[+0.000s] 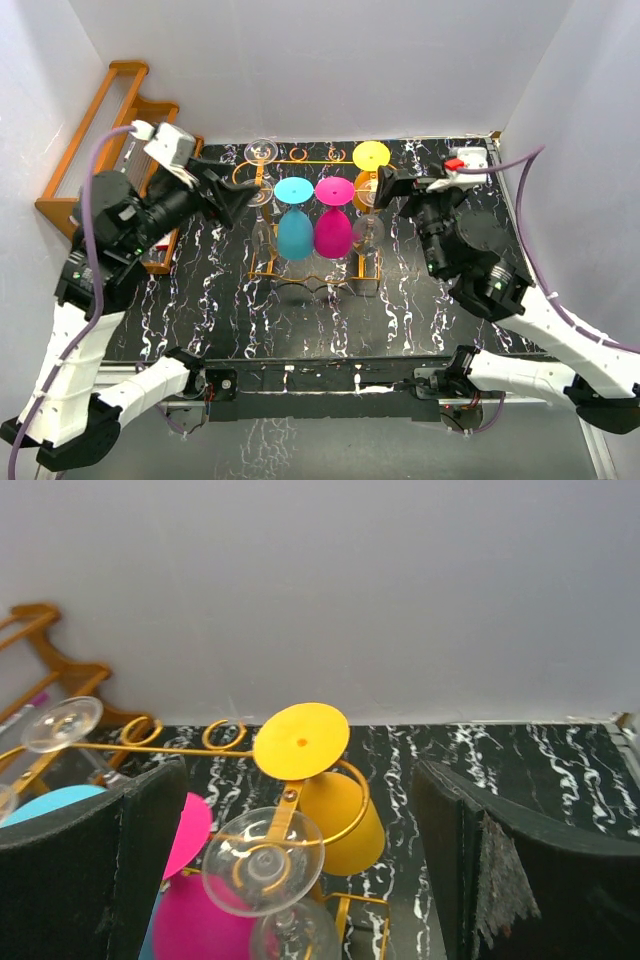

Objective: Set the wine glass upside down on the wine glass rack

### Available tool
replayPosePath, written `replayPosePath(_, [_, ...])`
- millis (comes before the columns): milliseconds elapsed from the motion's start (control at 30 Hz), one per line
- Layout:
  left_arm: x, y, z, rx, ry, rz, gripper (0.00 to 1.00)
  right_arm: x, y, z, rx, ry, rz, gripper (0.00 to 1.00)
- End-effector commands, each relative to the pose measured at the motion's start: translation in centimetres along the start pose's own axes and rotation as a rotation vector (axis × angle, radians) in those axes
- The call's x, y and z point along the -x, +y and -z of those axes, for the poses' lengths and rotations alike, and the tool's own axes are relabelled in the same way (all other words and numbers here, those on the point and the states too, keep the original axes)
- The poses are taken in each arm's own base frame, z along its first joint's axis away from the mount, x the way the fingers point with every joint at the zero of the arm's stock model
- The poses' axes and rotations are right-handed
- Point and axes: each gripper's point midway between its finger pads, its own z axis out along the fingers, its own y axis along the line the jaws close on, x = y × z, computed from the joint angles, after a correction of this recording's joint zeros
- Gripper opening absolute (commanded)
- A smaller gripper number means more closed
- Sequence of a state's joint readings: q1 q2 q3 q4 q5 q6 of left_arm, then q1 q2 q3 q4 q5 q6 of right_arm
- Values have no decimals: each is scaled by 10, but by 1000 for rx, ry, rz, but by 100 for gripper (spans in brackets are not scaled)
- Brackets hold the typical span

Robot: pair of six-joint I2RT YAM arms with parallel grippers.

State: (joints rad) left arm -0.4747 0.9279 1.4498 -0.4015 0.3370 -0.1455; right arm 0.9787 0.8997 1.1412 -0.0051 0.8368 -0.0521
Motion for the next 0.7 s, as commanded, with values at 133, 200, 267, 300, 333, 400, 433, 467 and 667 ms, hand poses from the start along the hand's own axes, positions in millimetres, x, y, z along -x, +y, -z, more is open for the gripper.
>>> replayPosePath(133, [35, 116, 40, 565, 102, -273, 84, -5, -29, -50, -16, 76, -104, 98])
replayPosePath(200, [26, 141, 48, 654, 188, -297, 88, -4, -44, -58, -36, 68, -112, 98])
replayPosePath(267, [2, 174, 57, 767, 357, -258, 91, -10, -58, -70, -50, 100, -123, 98])
replayPosePath(300, [-10, 189, 64, 824, 435, -227, 92, -16, -66, -76, -62, 129, -137, 98])
replayPosePath(333, [-21, 199, 72, 872, 487, -191, 93, -22, -79, -81, -81, 155, -158, 98])
replayPosePath(400, [-42, 205, 80, 871, 535, -134, 97, -31, -113, -84, -144, 171, -211, 98])
replayPosePath(433, [-51, 205, 82, 850, 547, -98, 97, -37, -127, -83, -177, 178, -239, 98])
replayPosePath(467, [-63, 202, 82, 815, 571, -55, 97, -43, -141, -80, -207, 185, -270, 98])
replayPosePath(667, [-151, 216, 103, 810, 815, 224, 97, -133, -184, -54, -322, 357, -432, 98])
